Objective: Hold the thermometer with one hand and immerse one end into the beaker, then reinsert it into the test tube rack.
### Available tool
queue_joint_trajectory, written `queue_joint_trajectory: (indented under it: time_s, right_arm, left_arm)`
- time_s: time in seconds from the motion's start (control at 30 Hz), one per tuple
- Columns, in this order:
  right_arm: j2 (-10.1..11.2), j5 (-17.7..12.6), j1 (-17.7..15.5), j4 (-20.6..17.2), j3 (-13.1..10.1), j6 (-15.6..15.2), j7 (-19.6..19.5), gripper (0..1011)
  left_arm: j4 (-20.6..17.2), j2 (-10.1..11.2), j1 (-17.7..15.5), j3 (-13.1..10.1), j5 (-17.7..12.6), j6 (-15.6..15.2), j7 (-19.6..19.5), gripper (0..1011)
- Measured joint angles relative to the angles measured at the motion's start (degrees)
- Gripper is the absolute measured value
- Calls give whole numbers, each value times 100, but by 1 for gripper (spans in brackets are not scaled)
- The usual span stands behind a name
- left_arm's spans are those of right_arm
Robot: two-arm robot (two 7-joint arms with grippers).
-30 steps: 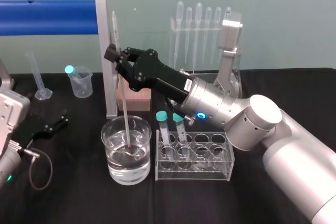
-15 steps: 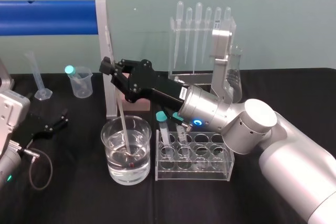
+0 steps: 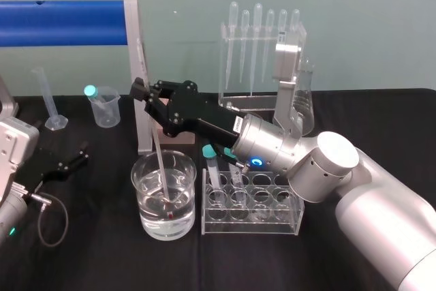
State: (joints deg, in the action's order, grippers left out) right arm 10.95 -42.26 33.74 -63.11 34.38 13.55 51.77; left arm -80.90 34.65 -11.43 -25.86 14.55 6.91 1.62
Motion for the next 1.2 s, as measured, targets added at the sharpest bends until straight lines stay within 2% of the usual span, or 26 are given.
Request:
queue_joint_trajectory:
  time_s: [0.33,1.2]
  right_arm:
    - [-10,-83,-51,-3,-75,98,102,56]
    - [-1,-95,-57,-20,-82,90,104,57]
  left_arm:
    - [0,0,0,0,0,0,0,1008]
    - [0,0,0,0,0,0,0,1008]
